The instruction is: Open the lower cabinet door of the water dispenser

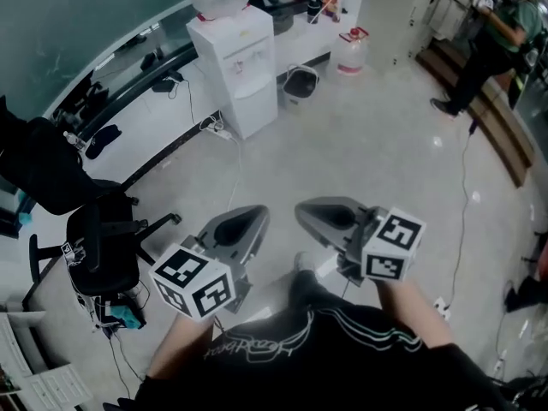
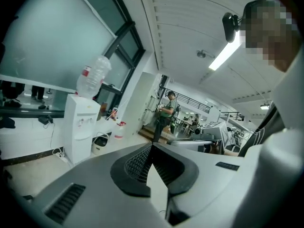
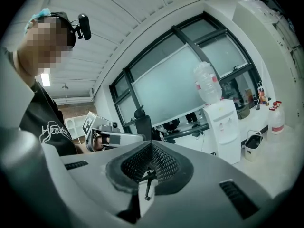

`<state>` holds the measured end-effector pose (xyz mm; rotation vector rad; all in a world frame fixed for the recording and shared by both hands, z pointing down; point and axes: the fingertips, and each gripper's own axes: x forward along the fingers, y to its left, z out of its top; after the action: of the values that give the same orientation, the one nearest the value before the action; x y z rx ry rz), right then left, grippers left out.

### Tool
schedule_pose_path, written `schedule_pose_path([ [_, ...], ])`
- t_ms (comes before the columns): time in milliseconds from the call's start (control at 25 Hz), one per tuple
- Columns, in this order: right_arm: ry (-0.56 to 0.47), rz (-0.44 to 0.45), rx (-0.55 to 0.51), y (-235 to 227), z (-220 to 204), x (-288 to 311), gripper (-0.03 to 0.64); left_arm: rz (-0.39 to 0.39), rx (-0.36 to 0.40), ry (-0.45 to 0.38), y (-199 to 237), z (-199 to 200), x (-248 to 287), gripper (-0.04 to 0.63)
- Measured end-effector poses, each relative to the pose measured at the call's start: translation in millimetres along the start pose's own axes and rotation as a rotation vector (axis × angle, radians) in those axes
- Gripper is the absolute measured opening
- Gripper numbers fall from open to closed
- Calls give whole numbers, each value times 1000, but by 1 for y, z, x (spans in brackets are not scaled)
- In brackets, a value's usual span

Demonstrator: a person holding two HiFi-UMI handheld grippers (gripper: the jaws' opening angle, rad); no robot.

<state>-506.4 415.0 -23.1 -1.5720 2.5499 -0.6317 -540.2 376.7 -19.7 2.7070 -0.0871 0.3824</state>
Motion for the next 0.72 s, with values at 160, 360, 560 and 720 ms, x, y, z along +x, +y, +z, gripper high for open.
schedule_pose_path([
  [160, 22, -4, 22, -78, 11, 5, 12, 17, -17, 37, 37, 14, 74, 0],
  [360, 33, -22, 43, -171, 31, -2, 12, 25, -16, 86, 68, 30, 164, 1],
  [560, 32, -43, 63, -231, 43, -14, 12, 28, 0, 105, 81, 42, 225, 0],
  [720, 24, -52, 78, -267, 48, -17, 12, 36, -15, 106, 95, 45, 257, 1],
])
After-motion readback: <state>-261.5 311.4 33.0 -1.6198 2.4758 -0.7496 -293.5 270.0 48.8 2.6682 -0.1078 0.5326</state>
